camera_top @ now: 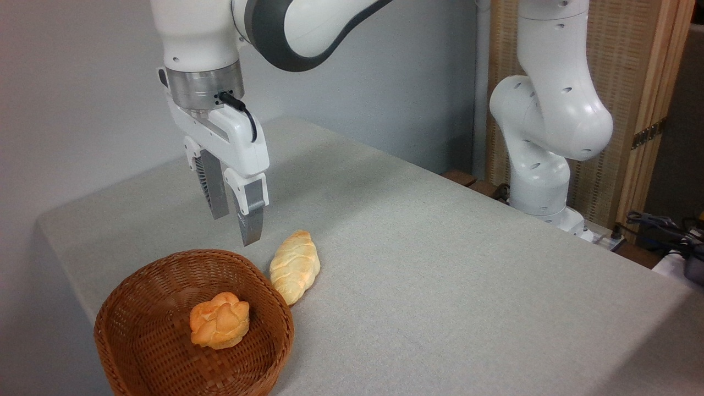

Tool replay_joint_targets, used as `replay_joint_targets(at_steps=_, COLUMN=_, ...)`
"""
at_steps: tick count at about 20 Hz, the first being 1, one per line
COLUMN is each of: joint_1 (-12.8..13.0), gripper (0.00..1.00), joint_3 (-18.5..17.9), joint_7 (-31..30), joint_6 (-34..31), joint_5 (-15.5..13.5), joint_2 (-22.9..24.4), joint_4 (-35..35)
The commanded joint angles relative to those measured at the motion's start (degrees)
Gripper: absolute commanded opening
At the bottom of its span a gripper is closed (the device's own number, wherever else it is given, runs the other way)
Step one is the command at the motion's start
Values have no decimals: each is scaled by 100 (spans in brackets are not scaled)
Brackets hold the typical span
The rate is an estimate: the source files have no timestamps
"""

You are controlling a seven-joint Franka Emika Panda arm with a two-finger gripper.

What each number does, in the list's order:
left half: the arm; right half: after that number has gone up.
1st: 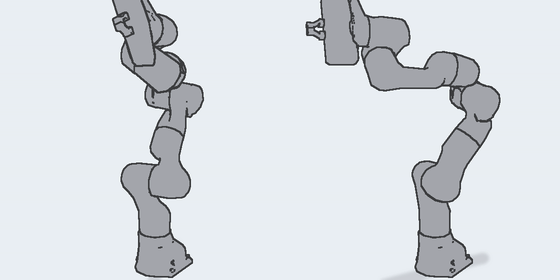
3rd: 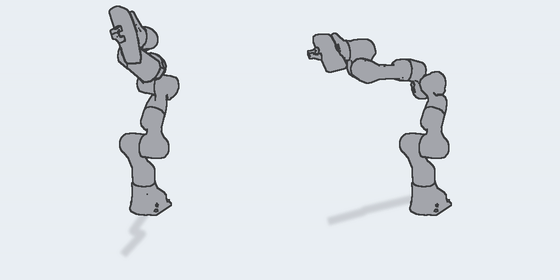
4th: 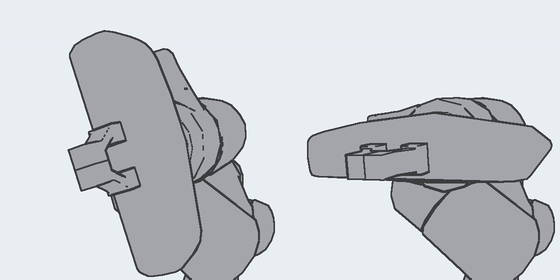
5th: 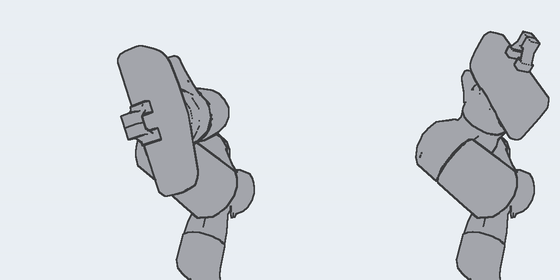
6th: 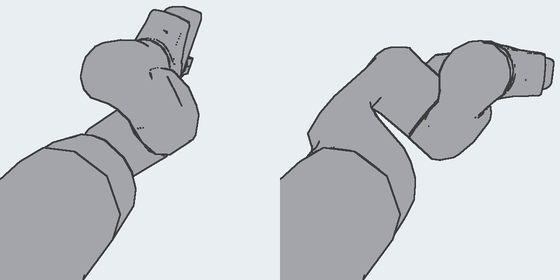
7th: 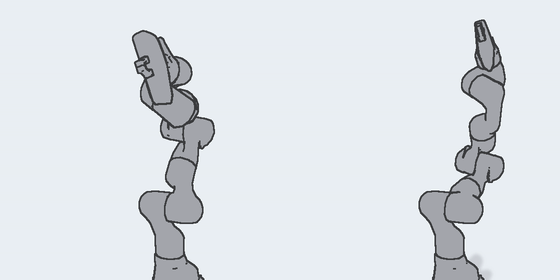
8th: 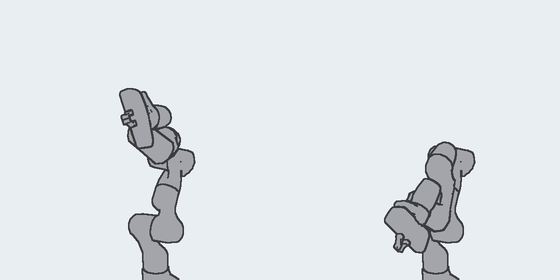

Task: Put bread into the basket

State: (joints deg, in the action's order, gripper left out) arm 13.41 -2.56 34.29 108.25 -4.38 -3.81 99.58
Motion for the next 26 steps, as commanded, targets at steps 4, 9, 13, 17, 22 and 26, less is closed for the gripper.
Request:
replay_joint_targets(at_steps=4, joint_1=30, gripper=100, joint_3=-8, joint_7=-151, joint_6=-173, joint_5=78, joint_2=47, joint_4=-62)
replay_joint_targets(at_steps=9, joint_1=30, gripper=100, joint_3=-8, joint_7=-151, joint_6=-182, joint_5=78, joint_2=47, joint_4=-62)
replay_joint_targets(at_steps=13, joint_1=39, gripper=100, joint_3=1, joint_7=-151, joint_6=-173, joint_5=78, joint_2=47, joint_4=-62)
replay_joint_targets(at_steps=17, joint_1=39, gripper=100, joint_3=1, joint_7=-151, joint_6=-182, joint_5=78, joint_2=47, joint_4=-62)
replay_joint_targets(at_steps=22, joint_1=39, gripper=100, joint_3=10, joint_7=-151, joint_6=-261, joint_5=78, joint_2=47, joint_4=-62)
replay_joint_targets(at_steps=26, joint_1=39, gripper=100, joint_3=19, joint_7=-151, joint_6=-270, joint_5=78, joint_2=47, joint_4=-62)
